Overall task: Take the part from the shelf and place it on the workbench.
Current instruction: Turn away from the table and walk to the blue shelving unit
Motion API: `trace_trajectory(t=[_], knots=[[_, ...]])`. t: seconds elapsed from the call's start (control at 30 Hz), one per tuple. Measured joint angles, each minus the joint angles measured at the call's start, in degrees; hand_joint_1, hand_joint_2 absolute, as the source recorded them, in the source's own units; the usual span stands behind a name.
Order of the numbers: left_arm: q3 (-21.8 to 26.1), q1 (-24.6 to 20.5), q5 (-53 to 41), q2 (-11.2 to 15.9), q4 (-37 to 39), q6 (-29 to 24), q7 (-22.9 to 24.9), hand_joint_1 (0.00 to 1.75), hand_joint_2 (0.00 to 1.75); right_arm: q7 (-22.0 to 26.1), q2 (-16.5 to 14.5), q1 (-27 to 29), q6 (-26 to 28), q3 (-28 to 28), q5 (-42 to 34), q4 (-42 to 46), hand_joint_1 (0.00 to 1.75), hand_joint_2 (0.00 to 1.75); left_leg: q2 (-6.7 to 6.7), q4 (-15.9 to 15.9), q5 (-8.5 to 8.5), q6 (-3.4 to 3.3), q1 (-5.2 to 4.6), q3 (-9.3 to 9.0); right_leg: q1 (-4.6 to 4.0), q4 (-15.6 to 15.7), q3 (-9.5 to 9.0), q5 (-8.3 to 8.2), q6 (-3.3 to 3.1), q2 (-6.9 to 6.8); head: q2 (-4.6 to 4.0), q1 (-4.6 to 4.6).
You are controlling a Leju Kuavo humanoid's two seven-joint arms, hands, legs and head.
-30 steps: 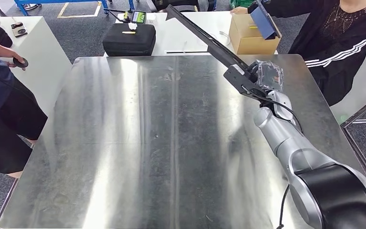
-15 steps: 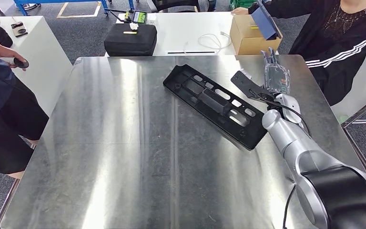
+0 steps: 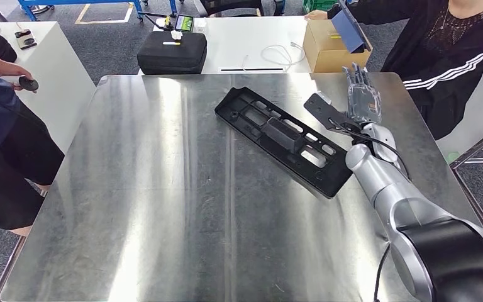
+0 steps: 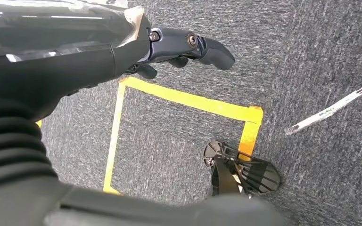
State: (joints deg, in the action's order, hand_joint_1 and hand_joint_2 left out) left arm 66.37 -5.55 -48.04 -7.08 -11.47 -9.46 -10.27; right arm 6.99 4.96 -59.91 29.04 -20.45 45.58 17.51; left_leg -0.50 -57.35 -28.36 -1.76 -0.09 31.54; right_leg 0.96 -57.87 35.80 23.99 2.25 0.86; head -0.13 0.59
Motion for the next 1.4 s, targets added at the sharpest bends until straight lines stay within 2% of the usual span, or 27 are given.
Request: trace_trajectory(t=[0.07, 0.13, 0.23, 0.3, 0.33, 0.4, 0.53, 0.67, 0.93, 1.1, 1.23, 1.4], knots=[[0.0, 0.0, 0.0, 0.0, 0.0, 0.0, 0.2, 0.0, 0.0, 2.6, -0.6, -0.1, -3.8, 1.1, -3.9, 0.0, 0.0, 0.0, 0.0, 0.0, 0.0, 0.0, 0.0, 0.0, 0.0, 0.0, 0.0, 0.0, 0.0, 0.0, 0.0, -0.01], [0.0, 0.0, 0.1, 0.0, 0.0, 0.1, 0.4, 0.0, 0.0, 7.0, -1.5, -0.1, -12.4, 3.7, -11.5, 0.2, 0.0, 0.0, 0.0, 0.0, 0.0, 0.0, 0.0, 0.0, 0.0, 0.0, -0.01, 0.0, 0.0, 0.01, 0.0, -0.01], [0.1, 0.0, 0.5, 0.0, 0.0, 0.1, 0.8, 0.0, 0.0, 13.5, -3.5, 0.1, -36.9, 10.0, -27.1, 1.2, 0.0, 0.0, 0.0, 0.0, 0.0, 0.0, 0.01, -0.03, -0.01, 0.0, -0.01, 0.0, 0.0, 0.02, 0.0, 0.01], [0.3, 0.0, 1.0, 0.0, 0.0, 0.0, 0.5, 0.0, 0.0, 16.5, -4.7, 0.8, -51.8, 12.9, -34.4, 2.5, 0.0, 0.0, -0.02, 0.0, 0.0, 0.0, 0.05, -0.05, -0.03, 0.0, -0.02, 0.0, 0.0, 0.0, 0.0, 0.01], [0.4, 0.1, 1.3, 0.0, 0.0, 0.0, 0.2, 0.0, 0.0, 17.9, -5.3, 1.6, -56.9, 13.4, -36.9, 3.6, 0.0, 0.0, -0.04, 0.0, 0.0, 0.01, 0.07, -0.06, -0.05, 0.0, -0.04, 0.01, -0.01, 0.0, 0.0, 0.01], [0.8, 0.2, 1.8, -0.2, 0.0, 0.2, -0.6, 0.0, 0.0, 19.6, -6.3, 4.5, -62.0, 12.3, -41.6, 7.5, 0.0, 0.0, -0.06, 0.0, 0.0, 0.01, 0.11, -0.09, -0.09, 0.0, -0.09, 0.02, -0.01, -0.01, 0.0, 0.01], [1.6, 0.4, 2.0, -0.5, 0.1, 0.5, -1.2, 0.0, 0.0, 18.8, -6.7, 10.6, -62.2, 6.6, -50.5, 16.5, 0.0, 0.0, -0.01, 0.0, -0.04, 0.06, 0.09, -0.09, -0.08, 0.0, -0.08, 0.03, -0.02, 0.01, 0.0, 0.01], [1.9, 0.5, 2.0, -0.5, 0.1, 0.6, -1.3, 0.0, 0.0, 18.5, -5.6, 12.0, -60.7, 0.9, -56.1, 20.7, 0.0, 0.0, 0.01, 0.0, -0.05, 0.08, 0.04, -0.11, -0.05, 0.0, -0.1, 0.03, -0.02, 0.01, 0.0, -0.01], [2.0, 0.5, 2.0, -0.6, 0.1, 0.7, -1.2, 0.0, 0.0, 19.2, -4.4, 12.6, -59.9, -4.0, -57.4, 23.5, 0.0, 0.0, 0.01, 0.0, -0.05, 0.07, 0.04, -0.15, -0.03, 0.0, -0.13, 0.02, -0.02, 0.01, 0.0, 0.01], [2.5, 0.6, 2.2, -0.6, 0.1, 1.2, -1.1, 0.0, 0.0, 19.5, -3.1, 16.6, -57.2, -8.2, -58.4, 31.1, 0.0, 0.0, -0.01, -0.1, -0.17, 0.03, 0.05, -0.13, 0.01, 0.0, -0.14, 0.02, -0.01, 0.01, 0.0, 0.02], [2.9, 0.6, 2.3, -0.5, 0.1, 1.8, -1.2, 0.0, 0.0, 18.9, -1.8, 19.1, -55.9, -11.9, -58.4, 37.0, 0.0, 0.0, 0.0, -0.3, -0.31, -0.15, -0.02, -0.03, 0.1, 0.0, -0.14, 0.02, 0.0, 0.02, 0.0, 0.0], [3.1, 0.7, 2.4, -0.5, 0.1, 2.2, -1.5, 0.0, 0.0, 18.8, -1.2, 19.6, -54.5, -15.0, -57.9, 39.5, 0.0, 0.0, -0.01, -0.8, -0.51, -0.63, -0.19, 0.21, 0.22, 0.1, -0.24, -0.06, 0.16, 0.01, 0.0, 0.01]])
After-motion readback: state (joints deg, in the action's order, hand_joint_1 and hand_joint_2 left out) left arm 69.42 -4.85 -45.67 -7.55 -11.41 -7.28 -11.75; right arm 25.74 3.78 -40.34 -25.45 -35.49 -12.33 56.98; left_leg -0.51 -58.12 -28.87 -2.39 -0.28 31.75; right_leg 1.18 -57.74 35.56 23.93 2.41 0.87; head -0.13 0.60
